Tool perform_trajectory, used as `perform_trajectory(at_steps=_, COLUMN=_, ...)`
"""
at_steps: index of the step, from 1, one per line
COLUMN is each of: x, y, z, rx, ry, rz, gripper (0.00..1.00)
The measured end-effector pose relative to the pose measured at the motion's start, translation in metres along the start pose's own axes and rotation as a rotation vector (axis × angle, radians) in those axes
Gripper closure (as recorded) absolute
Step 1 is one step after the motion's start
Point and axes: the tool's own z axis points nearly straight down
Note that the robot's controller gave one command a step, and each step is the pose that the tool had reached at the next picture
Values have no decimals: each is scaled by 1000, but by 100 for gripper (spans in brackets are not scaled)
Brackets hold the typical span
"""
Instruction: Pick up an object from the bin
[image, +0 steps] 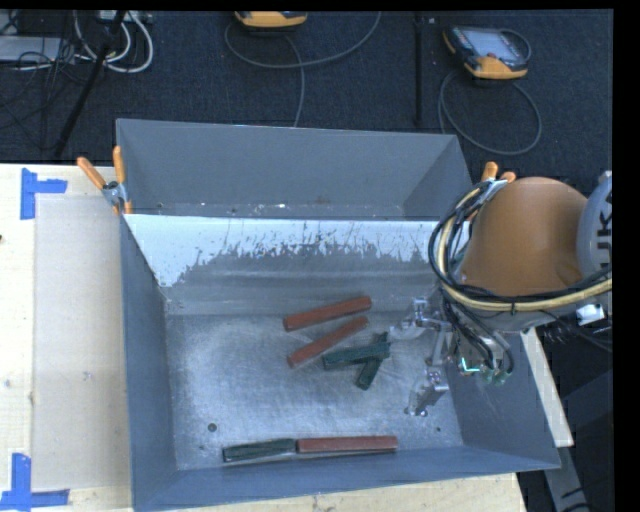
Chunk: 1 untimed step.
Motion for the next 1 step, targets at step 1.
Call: perform_trajectory(at_steps=1, x=-2, y=0, z=-3, rx=1, ry=-7, rz=-1, gripper=0)
